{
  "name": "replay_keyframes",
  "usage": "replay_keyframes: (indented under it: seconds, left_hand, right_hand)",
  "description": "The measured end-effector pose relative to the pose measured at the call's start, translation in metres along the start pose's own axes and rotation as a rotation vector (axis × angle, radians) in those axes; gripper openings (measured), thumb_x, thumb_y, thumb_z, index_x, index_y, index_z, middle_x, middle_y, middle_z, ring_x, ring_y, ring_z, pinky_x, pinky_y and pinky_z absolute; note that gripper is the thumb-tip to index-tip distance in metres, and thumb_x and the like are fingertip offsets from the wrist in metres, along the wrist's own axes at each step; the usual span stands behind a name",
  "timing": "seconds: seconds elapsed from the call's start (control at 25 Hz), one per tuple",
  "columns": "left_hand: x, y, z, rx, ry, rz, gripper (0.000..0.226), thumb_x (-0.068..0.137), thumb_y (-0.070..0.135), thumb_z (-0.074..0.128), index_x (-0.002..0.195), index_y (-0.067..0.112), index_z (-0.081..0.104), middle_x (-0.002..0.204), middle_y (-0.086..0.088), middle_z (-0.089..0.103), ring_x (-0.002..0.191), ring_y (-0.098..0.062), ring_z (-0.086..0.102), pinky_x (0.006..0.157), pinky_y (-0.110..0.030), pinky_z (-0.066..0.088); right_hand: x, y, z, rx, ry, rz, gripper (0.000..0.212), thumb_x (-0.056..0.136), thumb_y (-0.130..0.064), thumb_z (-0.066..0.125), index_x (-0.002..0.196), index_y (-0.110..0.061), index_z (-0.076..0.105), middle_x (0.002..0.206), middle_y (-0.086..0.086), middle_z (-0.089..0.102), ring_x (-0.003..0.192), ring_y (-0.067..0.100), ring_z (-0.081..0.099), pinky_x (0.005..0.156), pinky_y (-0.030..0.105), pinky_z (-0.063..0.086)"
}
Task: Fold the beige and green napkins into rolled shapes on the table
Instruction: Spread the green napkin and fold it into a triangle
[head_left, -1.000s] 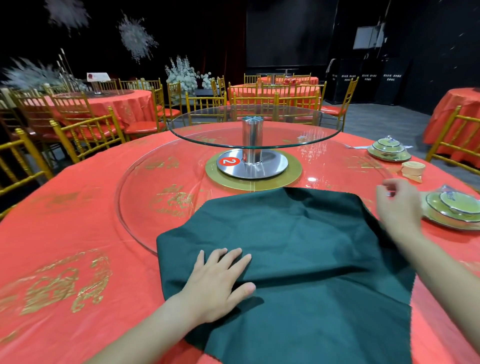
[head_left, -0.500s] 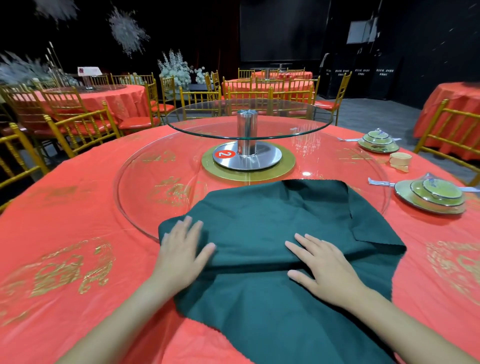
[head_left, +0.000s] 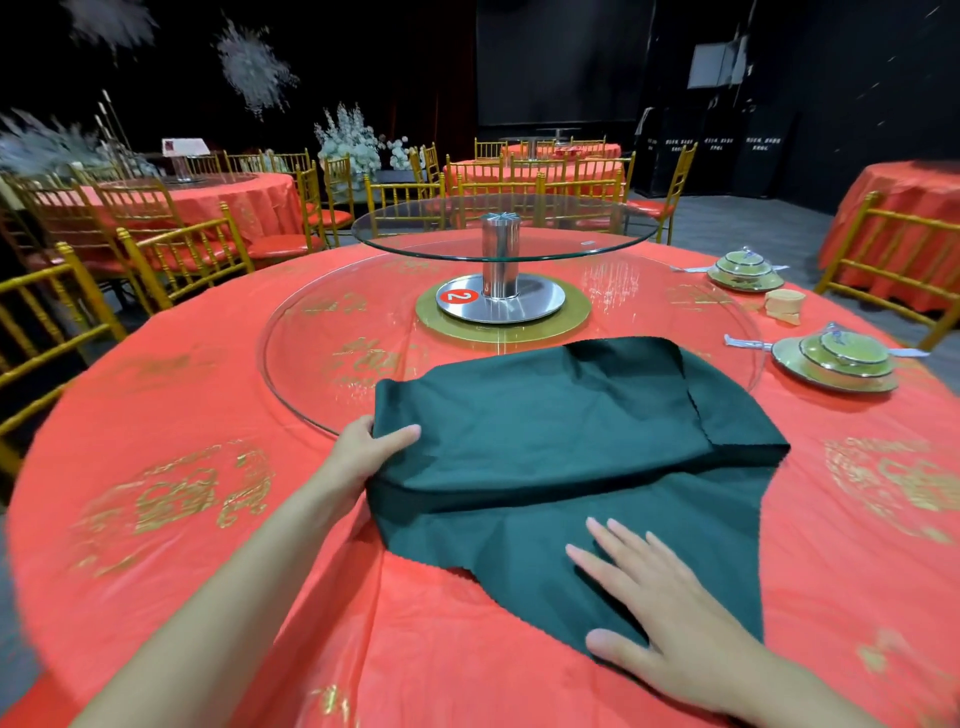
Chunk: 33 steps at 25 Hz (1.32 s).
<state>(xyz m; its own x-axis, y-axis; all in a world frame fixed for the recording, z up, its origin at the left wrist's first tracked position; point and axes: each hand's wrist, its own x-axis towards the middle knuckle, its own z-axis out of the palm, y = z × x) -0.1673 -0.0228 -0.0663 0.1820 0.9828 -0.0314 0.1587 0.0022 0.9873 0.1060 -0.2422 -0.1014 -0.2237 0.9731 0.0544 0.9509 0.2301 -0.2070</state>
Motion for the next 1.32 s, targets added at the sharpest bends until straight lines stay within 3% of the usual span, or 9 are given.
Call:
replay_keyframes:
  seconds: [0.12,0.24,0.32,0.44,0.52,0.76,1.0,1.12,1.32]
  left_hand:
    - [-0.006,0.007,-0.001,-0.043,-0.089,0.015,0.031,0.063,0.024,0.066,0.092,0.014,0.062,0.095,-0.012,0.067,0.066,-0.009,0.065,0.06,-0.02,0.053]
    - [-0.013,0.009,0.0,-0.065,-0.056,0.061,0.033,0.065,0.023,0.065,0.096,0.014,0.058,0.1,-0.012,0.066,0.073,-0.012,0.065,0.065,-0.023,0.053]
    - [-0.014,0.01,-0.005,0.069,0.046,0.09,0.042,0.07,0.023,0.072,0.104,0.011,0.051,0.107,-0.013,0.063,0.079,-0.012,0.062,0.071,-0.026,0.052]
    - [-0.014,0.008,-0.021,0.276,0.093,0.217,0.093,0.069,0.023,0.081,0.141,0.016,0.024,0.121,-0.011,0.058,0.1,-0.011,0.062,0.092,-0.03,0.048]
    - [-0.019,0.008,-0.032,0.331,0.021,0.324,0.112,0.068,0.01,0.083,0.149,0.025,0.006,0.111,-0.007,0.06,0.091,0.003,0.061,0.088,-0.017,0.047]
    - [-0.003,0.007,-0.047,0.759,0.061,0.436,0.019,0.08,0.003,0.07,0.097,0.012,0.072,0.094,-0.006,0.066,0.1,-0.028,0.06,0.09,-0.03,0.04]
    - [0.033,0.009,-0.059,1.023,0.145,0.188,0.042,0.083,0.025,0.069,0.122,0.012,0.062,0.123,-0.014,0.058,0.118,-0.031,0.051,0.097,-0.038,0.04]
    - [0.033,0.015,-0.026,1.13,0.213,0.256,0.049,0.085,0.041,0.063,0.129,0.021,0.054,0.133,-0.008,0.048,0.123,-0.034,0.042,0.099,-0.044,0.036]
    - [0.021,0.029,0.07,1.229,-0.128,0.46,0.064,0.088,0.06,0.037,0.141,0.025,0.037,0.15,-0.002,0.033,0.137,-0.027,0.028,0.111,-0.05,0.023]
  right_hand:
    - [-0.009,-0.008,-0.001,-0.045,-0.064,0.006,0.072,0.073,-0.086,0.012,0.137,-0.057,-0.001,0.151,-0.022,-0.019,0.14,-0.001,-0.019,0.114,0.024,-0.013]
    - [-0.014,-0.012,0.009,-0.126,-0.083,0.072,0.065,0.083,-0.079,0.024,0.14,-0.047,0.026,0.149,-0.008,0.036,0.137,0.012,0.035,0.107,0.032,0.013]
    - [-0.011,-0.012,0.012,-0.146,-0.093,0.089,0.063,0.084,-0.077,0.026,0.139,-0.045,0.033,0.142,-0.008,0.047,0.13,0.013,0.045,0.102,0.033,0.019]
    - [-0.012,-0.01,0.014,-0.138,-0.071,0.092,0.063,0.084,-0.077,0.026,0.138,-0.046,0.034,0.141,-0.01,0.048,0.129,0.012,0.046,0.103,0.031,0.016]
    - [-0.011,-0.01,0.015,-0.144,-0.076,0.087,0.063,0.083,-0.078,0.026,0.137,-0.046,0.036,0.14,-0.01,0.048,0.129,0.011,0.046,0.103,0.03,0.015]
    - [-0.012,-0.013,0.012,-0.118,-0.148,0.098,0.063,0.082,-0.079,0.024,0.135,-0.048,0.038,0.139,-0.012,0.049,0.127,0.009,0.047,0.103,0.029,0.014]
    - [-0.014,-0.028,0.007,-0.053,-0.095,0.043,0.067,0.077,-0.086,0.016,0.135,-0.054,0.018,0.137,-0.012,0.051,0.124,0.007,0.051,0.104,0.025,0.021]
    - [0.004,-0.008,-0.022,0.032,-0.029,-0.008,0.081,0.065,-0.088,0.008,0.139,-0.055,0.017,0.155,-0.015,0.012,0.142,0.003,0.016,0.115,0.021,0.006]
    - [0.06,0.081,-0.049,-0.129,0.122,0.245,0.08,0.081,-0.073,0.006,0.148,-0.032,0.018,0.158,-0.006,0.009,0.145,0.011,0.006,0.117,0.034,0.006]
